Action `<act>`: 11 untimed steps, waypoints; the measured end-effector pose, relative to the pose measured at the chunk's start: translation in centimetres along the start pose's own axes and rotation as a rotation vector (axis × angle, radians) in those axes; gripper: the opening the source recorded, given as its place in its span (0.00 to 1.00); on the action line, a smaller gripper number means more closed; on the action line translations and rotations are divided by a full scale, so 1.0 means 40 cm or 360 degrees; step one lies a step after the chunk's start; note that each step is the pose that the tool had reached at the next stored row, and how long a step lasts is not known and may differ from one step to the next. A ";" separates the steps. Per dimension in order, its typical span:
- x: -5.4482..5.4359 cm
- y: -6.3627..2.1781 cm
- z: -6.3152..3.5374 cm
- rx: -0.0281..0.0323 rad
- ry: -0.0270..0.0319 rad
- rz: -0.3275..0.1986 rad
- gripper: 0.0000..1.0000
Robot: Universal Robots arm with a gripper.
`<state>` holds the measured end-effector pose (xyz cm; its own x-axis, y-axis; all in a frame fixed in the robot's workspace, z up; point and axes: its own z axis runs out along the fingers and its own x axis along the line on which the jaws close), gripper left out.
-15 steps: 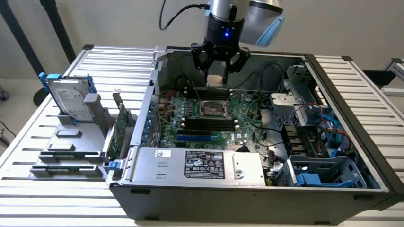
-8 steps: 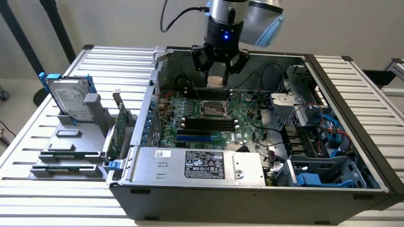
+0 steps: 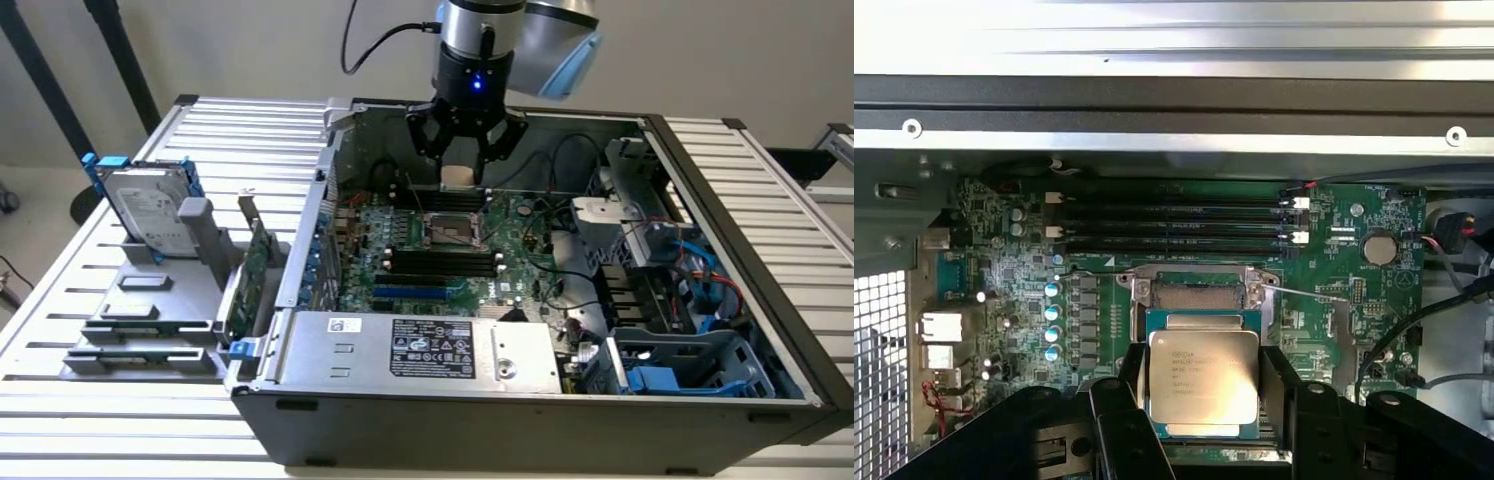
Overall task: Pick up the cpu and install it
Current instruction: 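Pick up the cpu and move it towards the insertion slot, then place the cpu into insertion slot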
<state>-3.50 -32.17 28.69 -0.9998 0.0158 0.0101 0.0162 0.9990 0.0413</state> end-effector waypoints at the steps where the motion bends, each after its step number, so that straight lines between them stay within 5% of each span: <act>1: 0.000 0.000 0.000 0.00001 0.00000 0.0000 0.55; 11: 0.000 0.000 0.000 -0.00002 -0.00002 0.0000 0.55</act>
<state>-3.51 -32.17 28.68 -0.9998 0.0158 0.0100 0.0162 0.9990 0.0414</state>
